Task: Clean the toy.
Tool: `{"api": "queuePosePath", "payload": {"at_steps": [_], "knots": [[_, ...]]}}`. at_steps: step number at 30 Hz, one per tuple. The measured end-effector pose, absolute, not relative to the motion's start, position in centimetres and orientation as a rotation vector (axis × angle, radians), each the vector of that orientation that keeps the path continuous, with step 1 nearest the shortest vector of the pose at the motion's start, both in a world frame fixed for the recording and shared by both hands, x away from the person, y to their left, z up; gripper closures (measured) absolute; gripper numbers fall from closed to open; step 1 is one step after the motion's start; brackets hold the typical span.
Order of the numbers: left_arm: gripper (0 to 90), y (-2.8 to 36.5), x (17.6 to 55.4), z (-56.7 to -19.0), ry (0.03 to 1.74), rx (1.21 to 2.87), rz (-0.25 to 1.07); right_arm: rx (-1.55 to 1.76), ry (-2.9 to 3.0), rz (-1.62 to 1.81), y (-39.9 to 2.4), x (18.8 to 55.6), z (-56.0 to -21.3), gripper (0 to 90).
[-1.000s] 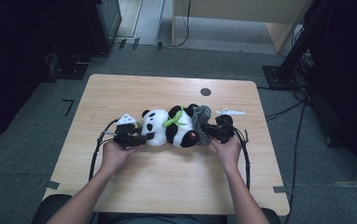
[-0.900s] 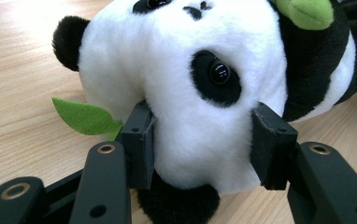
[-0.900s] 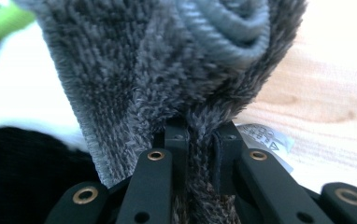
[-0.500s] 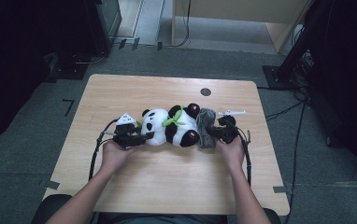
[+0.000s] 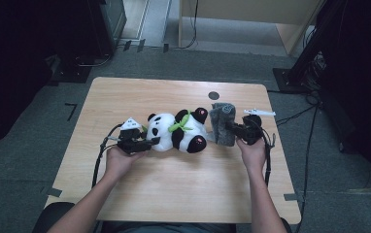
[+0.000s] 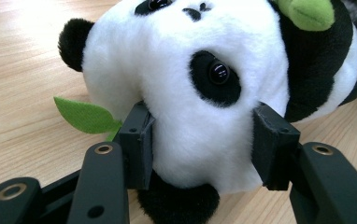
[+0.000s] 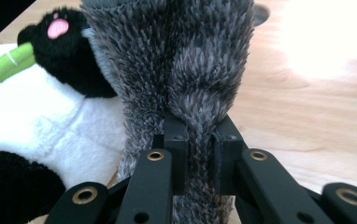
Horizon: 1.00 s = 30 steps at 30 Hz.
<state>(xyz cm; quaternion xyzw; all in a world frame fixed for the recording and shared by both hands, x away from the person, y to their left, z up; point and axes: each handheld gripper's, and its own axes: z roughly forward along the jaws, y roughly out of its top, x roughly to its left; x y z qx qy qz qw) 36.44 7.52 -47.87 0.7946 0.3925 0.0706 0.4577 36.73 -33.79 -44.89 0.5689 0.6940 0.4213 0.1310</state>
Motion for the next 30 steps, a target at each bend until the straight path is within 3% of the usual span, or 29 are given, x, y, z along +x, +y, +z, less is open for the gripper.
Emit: {"api": "queuePosePath", "payload": {"at_steps": [14,30], "knots": [[48.9,7.6,36.8,-47.7,0.968,1.953,0.176,1.684,1.915,1.140,-38.1,37.3,-44.1,80.2],[48.7,7.7,36.7,-47.9,0.962,1.951,0.185,1.795,1.887,0.945,-40.9,38.9,-48.2,77.6]]}}
